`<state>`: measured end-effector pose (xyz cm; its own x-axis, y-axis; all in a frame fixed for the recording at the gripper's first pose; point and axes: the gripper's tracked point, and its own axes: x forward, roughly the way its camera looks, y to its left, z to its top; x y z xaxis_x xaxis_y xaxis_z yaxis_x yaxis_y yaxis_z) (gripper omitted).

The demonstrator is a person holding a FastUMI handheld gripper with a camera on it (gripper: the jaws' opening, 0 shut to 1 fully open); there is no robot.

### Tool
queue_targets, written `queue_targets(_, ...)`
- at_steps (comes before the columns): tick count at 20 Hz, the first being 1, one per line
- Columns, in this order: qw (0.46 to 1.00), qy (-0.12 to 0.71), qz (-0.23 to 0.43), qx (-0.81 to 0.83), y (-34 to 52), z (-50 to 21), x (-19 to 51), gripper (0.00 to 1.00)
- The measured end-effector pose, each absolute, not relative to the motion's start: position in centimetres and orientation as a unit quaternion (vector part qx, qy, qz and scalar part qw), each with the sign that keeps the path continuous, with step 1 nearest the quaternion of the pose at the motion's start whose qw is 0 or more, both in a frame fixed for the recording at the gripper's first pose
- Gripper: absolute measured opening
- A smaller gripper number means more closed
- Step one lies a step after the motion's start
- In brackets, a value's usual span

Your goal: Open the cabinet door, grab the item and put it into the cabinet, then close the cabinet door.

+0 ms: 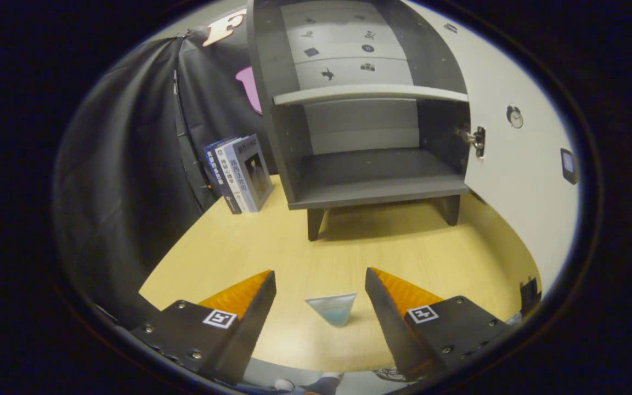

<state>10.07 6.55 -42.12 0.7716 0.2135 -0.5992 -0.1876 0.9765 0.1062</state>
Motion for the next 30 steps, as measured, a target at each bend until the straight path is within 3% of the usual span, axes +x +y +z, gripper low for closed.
queue_targets(5, 0.93, 0.354, 0.094, 0.027, 5.9, -47.3, 10.3, 0.93)
queue_targets(10, 0.927, 0.363, 0.092, 0.016, 5.9, -49.7, 10.4, 0.73)
queue_targets(11, 0.928, 0.36, 0.092, 0.014, 5.9, -49.6, 10.4, 0.73)
queue_targets(12, 0.927, 0.362, 0.093, 0.015, 6.0, -49.7, 10.4, 0.55)
queue_targets(20, 0.939, 0.329, 0.1, 0.01, 6.1, -43.6, 11.9, 0.55)
queue_targets(30, 0.975, 0.185, 0.119, 0.036, 6.2, -21.7, 20.1, 0.55)
